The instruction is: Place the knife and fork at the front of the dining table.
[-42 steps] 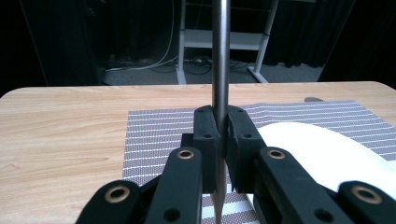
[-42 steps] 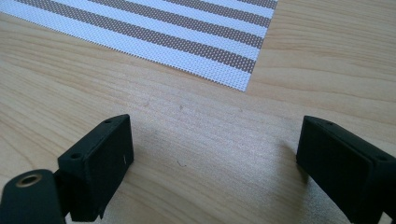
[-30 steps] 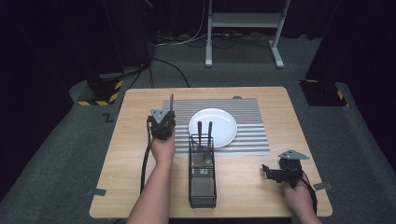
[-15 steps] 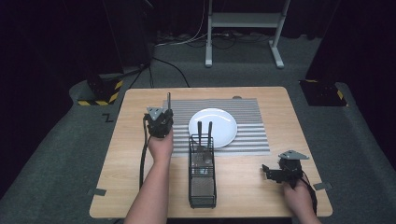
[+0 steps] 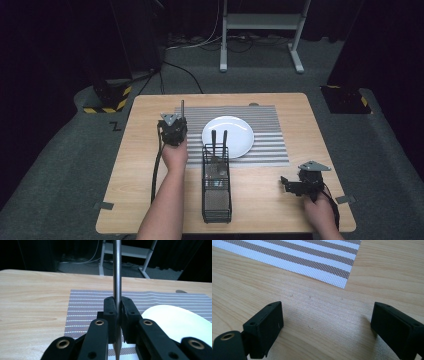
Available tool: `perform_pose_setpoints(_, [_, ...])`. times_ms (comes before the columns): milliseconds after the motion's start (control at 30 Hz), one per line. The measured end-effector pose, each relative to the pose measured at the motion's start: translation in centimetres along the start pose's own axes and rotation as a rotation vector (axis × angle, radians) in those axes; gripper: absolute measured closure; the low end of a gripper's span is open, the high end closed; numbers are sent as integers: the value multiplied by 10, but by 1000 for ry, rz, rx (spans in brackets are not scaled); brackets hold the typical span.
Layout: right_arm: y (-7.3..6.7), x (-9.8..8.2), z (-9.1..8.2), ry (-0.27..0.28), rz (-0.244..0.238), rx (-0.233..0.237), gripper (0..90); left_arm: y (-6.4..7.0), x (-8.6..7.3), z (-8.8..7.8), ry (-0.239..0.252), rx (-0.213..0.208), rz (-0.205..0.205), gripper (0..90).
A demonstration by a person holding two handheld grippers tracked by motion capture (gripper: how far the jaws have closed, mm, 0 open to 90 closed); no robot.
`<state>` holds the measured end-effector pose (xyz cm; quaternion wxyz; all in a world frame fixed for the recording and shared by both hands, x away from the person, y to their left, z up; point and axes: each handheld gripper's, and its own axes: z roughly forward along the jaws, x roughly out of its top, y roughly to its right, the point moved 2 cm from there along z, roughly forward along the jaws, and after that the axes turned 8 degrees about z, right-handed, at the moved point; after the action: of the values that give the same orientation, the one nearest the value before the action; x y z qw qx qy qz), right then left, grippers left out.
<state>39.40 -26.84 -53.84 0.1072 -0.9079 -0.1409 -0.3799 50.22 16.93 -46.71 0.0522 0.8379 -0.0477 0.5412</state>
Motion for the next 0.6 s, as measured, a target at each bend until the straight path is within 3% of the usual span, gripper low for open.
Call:
perform_pose_setpoints(267, [0,0,0,0,0,0,107,-7,-7,22,-44,12,-56,831])
perform_pose_setpoints(533, [0,0,0,0,0,0,107,0,-13,37,-85,25,-24,829])
perform_pose_setpoints(600, [0,0,0,0,0,0,107,2,-16,40,-96,21,-38,830])
